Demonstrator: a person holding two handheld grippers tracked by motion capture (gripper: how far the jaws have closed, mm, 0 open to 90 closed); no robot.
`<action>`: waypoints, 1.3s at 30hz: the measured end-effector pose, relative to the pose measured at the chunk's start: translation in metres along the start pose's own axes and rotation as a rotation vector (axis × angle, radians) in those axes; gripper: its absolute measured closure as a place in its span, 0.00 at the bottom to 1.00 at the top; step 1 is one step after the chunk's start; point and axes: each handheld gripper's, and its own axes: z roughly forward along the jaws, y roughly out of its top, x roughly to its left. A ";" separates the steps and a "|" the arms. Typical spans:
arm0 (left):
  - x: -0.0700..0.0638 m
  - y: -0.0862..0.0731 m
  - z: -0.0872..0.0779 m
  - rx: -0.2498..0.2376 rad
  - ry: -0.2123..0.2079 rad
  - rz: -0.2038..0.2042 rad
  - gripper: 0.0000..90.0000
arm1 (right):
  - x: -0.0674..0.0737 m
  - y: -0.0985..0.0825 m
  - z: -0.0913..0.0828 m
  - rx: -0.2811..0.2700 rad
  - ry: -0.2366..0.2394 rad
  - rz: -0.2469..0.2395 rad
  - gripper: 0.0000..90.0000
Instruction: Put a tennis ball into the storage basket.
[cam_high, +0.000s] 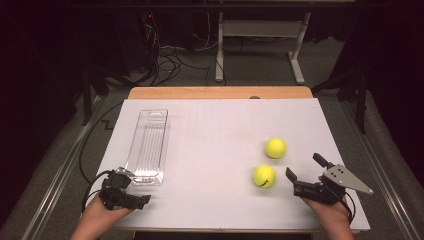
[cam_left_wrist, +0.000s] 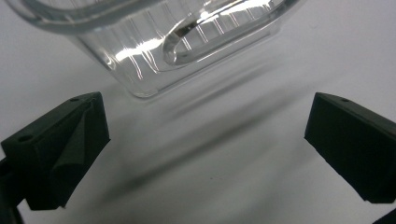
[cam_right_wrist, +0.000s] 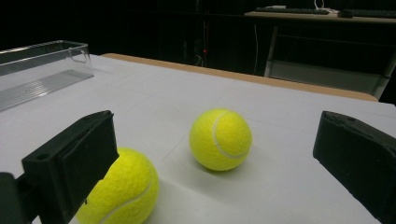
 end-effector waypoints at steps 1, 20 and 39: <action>0.000 0.000 0.000 0.009 0.002 0.001 0.01 | 0.000 0.000 0.000 0.000 0.000 0.000 0.00; -0.022 0.019 -0.008 0.181 0.015 -0.005 0.01 | 0.002 -0.001 0.000 0.007 0.009 0.008 0.00; -0.054 0.029 -0.003 0.304 -0.043 0.045 0.03 | 0.002 0.002 -0.005 -0.018 0.013 0.009 0.00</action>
